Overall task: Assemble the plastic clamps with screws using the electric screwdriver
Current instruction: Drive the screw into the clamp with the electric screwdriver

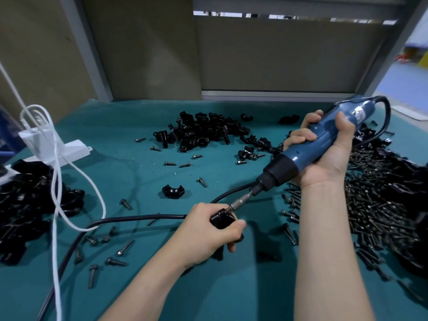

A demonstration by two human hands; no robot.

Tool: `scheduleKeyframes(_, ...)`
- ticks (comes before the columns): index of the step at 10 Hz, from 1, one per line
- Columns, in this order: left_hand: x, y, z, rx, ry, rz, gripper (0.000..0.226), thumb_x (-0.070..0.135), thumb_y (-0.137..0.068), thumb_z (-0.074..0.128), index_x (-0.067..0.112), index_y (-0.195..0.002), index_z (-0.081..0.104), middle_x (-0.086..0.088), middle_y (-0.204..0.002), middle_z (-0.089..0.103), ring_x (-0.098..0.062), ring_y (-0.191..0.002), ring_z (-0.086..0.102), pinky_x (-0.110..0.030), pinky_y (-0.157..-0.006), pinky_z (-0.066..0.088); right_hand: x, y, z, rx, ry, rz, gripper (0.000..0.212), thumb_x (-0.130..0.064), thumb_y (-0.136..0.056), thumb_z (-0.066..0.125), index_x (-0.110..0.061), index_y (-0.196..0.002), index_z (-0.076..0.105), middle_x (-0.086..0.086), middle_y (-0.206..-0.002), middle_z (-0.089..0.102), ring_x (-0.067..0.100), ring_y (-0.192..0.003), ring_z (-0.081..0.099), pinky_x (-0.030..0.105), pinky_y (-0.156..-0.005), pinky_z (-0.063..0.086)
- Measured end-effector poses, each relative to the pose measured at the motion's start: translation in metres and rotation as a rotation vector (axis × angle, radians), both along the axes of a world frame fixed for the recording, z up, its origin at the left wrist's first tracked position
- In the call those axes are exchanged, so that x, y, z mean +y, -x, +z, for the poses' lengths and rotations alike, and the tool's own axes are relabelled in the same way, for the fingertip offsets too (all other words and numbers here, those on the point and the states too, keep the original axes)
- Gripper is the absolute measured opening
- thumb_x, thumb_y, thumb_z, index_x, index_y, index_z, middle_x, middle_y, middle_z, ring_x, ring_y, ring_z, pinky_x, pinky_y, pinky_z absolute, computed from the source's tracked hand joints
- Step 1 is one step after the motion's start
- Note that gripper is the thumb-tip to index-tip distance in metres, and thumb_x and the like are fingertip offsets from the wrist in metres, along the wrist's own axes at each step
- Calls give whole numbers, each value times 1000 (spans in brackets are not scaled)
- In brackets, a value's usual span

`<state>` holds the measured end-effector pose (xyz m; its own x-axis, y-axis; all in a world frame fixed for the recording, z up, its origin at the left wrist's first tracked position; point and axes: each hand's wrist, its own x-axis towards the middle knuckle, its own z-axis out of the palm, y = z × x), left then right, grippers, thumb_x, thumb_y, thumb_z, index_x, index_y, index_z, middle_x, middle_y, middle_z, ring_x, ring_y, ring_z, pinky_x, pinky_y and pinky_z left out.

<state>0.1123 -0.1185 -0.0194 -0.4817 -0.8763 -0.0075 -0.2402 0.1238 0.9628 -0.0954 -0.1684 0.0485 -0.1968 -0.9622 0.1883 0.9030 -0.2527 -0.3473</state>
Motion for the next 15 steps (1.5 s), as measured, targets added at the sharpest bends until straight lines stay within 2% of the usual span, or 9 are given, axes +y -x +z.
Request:
scheduleKeyframes(6,-1,2,-4,11,-3,30,28,50,-69,62,22,-63,63,-2,-55,66,-22,-50,56,-35,-49,45,-1,-2,-1,19,-1,2,19,-36,-80,55,-19,-86,55,-9,-75,59,3,-44,46,17,-46,43)
scheduleKeyframes(10,-2,2,-2,34,-29,29,28,50,-68,62,22,-62,63,-3,-55,66,-21,-50,54,-26,-47,44,-3,-4,-2,9,14,16,19,-36,-80,55,-19,-88,55,-8,-76,60,3,-45,46,17,-47,44)
scheduleKeyframes(14,-1,1,1,62,-45,11,26,50,-68,61,25,-62,64,-2,-54,66,-23,-53,53,-31,-50,43,-3,-7,-3,-16,73,41,20,-37,-79,53,-19,-89,54,-9,-75,60,3,-43,45,15,-46,42)
scheduleKeyframes(15,-1,2,1,59,-44,16,26,50,-67,61,25,-62,64,-3,-55,66,-23,-55,53,-31,-51,43,-3,-7,-4,-54,103,70,24,-31,-72,64,-17,-89,56,-7,-77,61,5,-43,46,17,-46,43)
